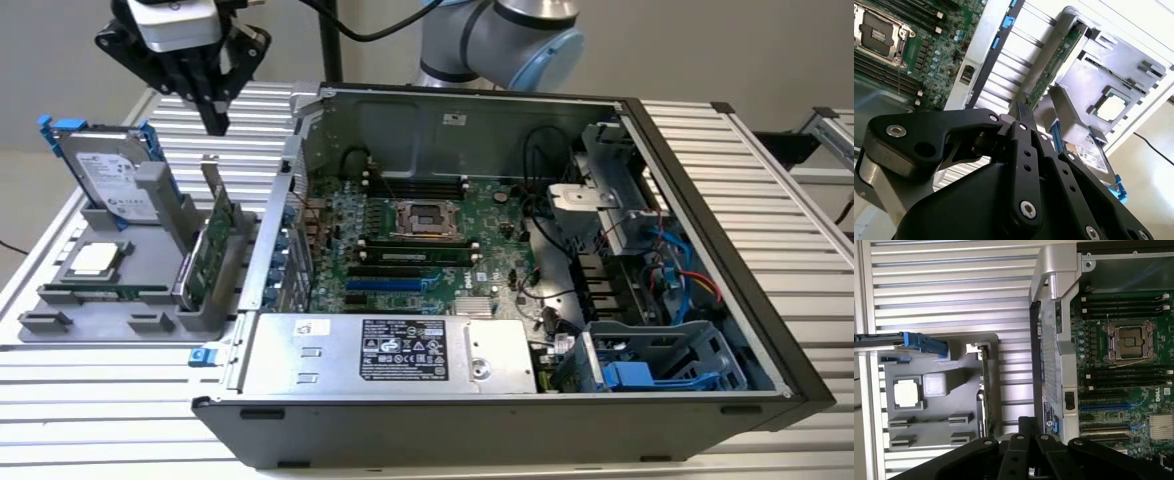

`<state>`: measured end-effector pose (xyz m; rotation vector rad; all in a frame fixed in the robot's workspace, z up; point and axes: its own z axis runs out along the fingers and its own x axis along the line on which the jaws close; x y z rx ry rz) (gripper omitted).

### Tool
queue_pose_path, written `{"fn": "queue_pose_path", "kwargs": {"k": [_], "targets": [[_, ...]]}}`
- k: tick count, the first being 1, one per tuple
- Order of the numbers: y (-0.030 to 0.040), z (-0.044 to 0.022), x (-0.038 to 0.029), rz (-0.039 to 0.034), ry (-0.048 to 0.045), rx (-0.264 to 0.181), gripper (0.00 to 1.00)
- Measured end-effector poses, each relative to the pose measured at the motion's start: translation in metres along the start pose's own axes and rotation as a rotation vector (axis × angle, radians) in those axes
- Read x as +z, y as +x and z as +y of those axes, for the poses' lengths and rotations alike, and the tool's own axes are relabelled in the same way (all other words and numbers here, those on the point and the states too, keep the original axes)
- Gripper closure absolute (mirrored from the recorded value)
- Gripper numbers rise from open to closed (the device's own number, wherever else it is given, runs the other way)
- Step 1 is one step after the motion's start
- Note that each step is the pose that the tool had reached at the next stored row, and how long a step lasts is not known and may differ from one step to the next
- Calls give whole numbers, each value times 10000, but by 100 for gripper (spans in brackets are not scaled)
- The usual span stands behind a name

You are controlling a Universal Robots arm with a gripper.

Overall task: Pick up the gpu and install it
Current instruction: 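Reach for the gpu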

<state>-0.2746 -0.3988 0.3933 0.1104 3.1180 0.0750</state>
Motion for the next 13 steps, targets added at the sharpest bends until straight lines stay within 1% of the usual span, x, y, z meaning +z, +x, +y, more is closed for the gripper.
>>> {"fn": "queue_pose_path", "kwargs": {"k": [13], "targets": [[192,-13,-4,0,0,0,100]]}}
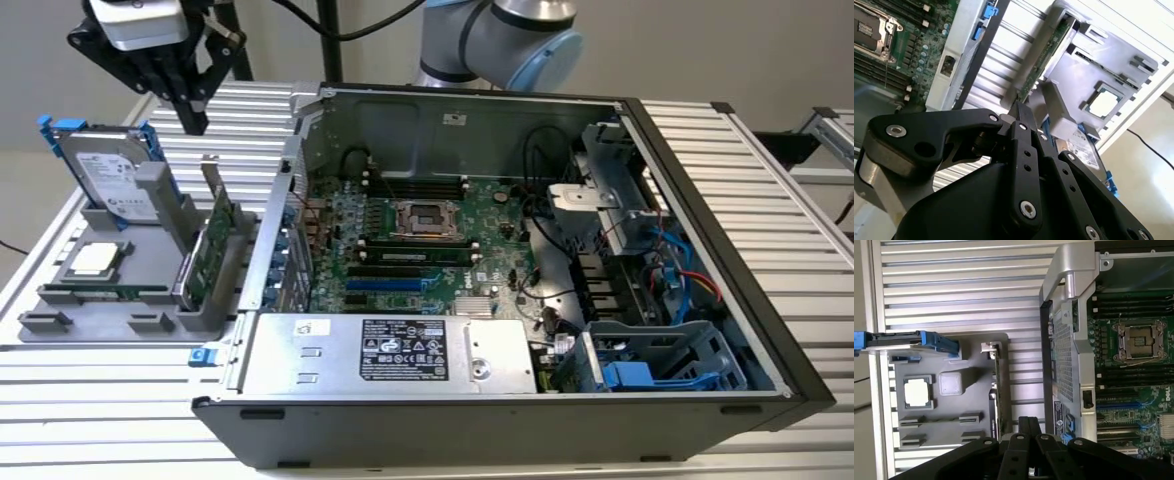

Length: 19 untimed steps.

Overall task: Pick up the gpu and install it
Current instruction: 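Reach for the gpu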

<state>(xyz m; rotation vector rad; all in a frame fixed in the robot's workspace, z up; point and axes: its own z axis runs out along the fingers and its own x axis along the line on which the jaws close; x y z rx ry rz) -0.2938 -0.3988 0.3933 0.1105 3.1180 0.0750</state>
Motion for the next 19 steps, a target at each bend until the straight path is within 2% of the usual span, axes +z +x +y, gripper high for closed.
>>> {"fn": "queue_pose_path", "kwargs": {"k": [9,19], "targets": [[113,-8,-3,0,0,0,100],[196,-14,-5,0,0,0,100]]}}
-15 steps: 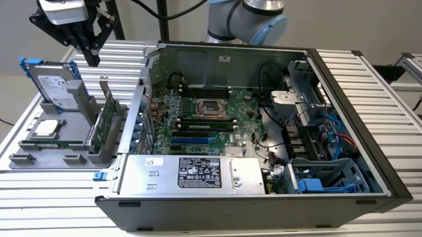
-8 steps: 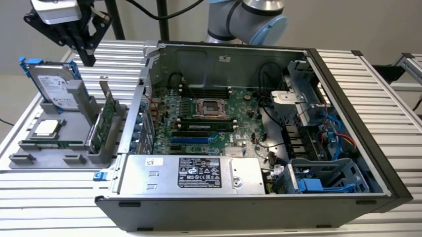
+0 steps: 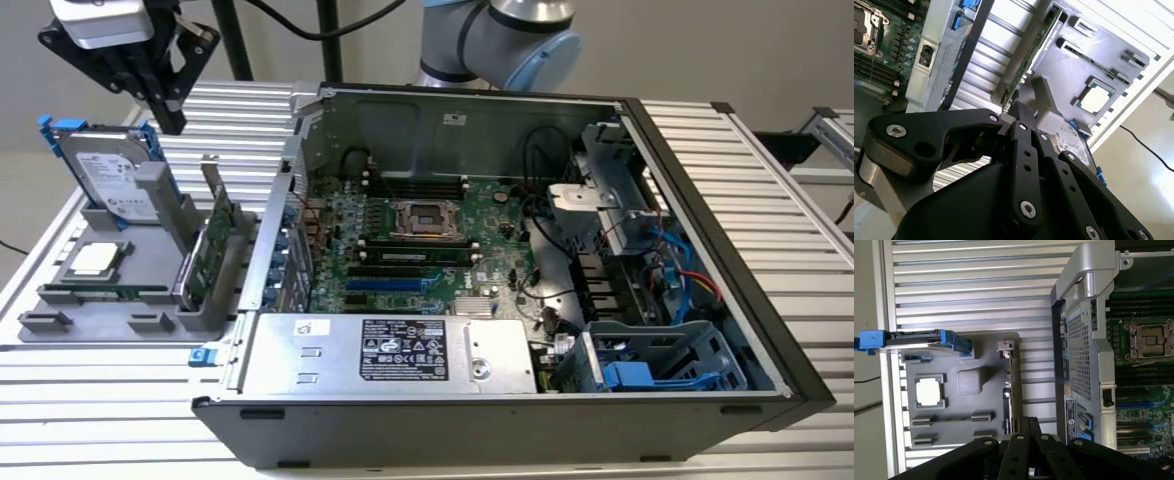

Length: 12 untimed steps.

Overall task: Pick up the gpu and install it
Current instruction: 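Reach for the gpu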

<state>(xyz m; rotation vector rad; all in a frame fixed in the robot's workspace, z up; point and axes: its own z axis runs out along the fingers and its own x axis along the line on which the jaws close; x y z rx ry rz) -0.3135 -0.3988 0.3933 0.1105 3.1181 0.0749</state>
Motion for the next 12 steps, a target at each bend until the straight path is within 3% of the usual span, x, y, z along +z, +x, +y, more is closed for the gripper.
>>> {"fn": "queue_pose_path", "kwargs": {"k": [12], "targets": [[100,-7,-2,0,0,-1,100]]}}
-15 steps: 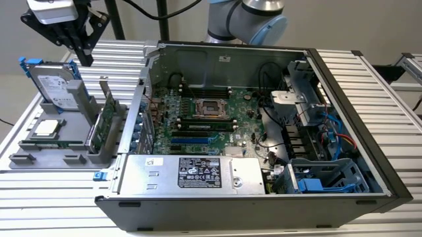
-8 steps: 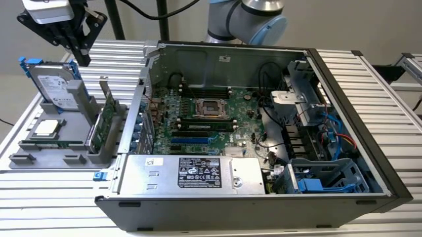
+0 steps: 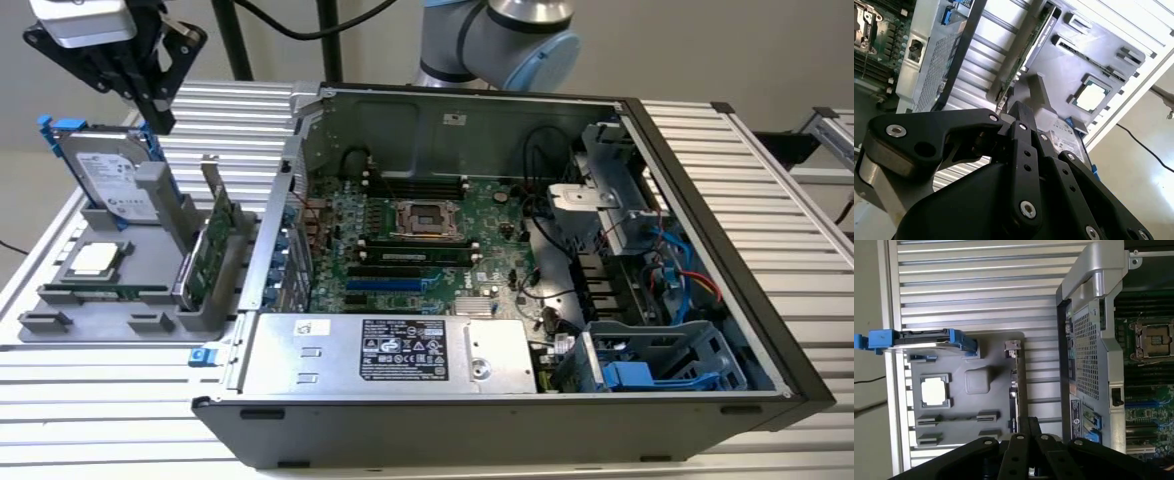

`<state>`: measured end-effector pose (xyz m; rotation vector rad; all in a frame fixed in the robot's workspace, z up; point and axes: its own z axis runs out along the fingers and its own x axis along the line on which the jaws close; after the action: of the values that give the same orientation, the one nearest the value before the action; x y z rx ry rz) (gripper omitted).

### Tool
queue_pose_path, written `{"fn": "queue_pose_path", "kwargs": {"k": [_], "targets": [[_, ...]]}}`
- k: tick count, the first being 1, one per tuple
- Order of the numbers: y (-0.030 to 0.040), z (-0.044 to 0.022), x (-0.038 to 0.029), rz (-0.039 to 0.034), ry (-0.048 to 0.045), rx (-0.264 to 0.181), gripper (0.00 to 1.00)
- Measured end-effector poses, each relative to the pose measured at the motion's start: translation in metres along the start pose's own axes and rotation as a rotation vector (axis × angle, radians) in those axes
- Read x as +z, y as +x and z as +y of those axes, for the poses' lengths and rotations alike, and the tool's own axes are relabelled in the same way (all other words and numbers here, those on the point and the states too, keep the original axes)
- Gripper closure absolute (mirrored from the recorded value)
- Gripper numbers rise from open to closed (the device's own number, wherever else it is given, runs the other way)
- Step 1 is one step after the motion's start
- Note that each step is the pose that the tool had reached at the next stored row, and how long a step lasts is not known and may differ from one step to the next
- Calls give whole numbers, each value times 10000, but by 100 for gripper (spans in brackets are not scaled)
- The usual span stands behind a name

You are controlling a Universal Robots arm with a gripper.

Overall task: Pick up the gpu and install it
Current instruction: 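Reach for the gpu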

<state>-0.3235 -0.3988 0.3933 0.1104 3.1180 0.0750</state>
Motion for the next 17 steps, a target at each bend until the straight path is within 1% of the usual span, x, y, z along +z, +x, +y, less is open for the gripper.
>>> {"fn": "queue_pose_path", "kwargs": {"k": [17], "targets": [[129,-9,-3,0,0,-1,100]]}}
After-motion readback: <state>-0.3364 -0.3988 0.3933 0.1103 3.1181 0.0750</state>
